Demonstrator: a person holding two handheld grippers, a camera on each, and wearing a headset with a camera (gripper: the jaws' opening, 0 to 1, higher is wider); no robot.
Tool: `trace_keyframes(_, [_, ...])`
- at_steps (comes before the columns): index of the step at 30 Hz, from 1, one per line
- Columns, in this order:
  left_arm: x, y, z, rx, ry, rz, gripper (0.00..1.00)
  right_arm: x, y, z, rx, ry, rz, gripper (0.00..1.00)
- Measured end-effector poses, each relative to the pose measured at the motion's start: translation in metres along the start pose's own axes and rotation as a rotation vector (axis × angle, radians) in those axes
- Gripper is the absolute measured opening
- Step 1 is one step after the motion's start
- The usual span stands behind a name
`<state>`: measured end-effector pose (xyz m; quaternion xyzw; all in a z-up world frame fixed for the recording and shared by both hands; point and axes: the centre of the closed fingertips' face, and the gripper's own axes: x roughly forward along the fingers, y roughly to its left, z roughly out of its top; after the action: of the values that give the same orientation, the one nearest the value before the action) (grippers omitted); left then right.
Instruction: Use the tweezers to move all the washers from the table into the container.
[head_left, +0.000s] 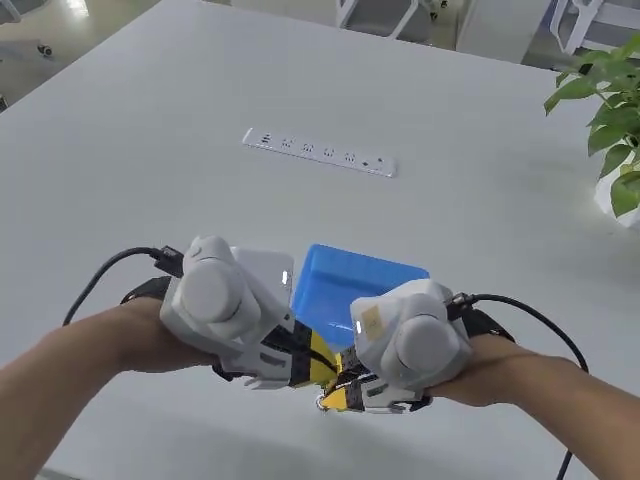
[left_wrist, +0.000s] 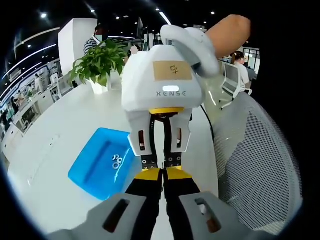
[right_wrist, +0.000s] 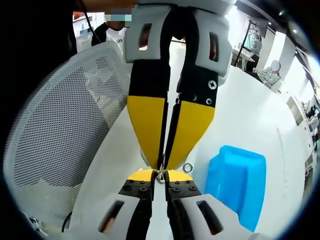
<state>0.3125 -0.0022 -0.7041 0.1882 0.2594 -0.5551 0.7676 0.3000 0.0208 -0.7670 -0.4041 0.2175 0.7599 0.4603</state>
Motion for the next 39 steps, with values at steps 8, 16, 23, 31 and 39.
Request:
trace_keyframes(8, [0.002,0.0,0.002,0.003,0.0,-0.005,0.04,-0.001,0.0,-0.002,0.01,0.011,0.009,0.08])
trace_keyframes(16, [0.002,0.0,0.003,0.007,0.005,-0.008,0.05,-0.001,-0.001,-0.002,0.049,0.022,0.014,0.07])
trace_keyframes(23, [0.001,-0.001,0.003,0.018,0.011,-0.017,0.05,-0.001,0.002,-0.003,0.079,0.006,0.015,0.06])
trace_keyframes(31, [-0.005,-0.005,0.012,-0.008,-0.041,-0.02,0.11,-0.006,0.004,-0.004,0.09,-0.007,0.002,0.06])
trace_keyframes(39, [-0.017,-0.001,0.011,-0.044,-0.071,0.016,0.25,-0.018,0.001,0.003,0.081,-0.011,-0.011,0.06])
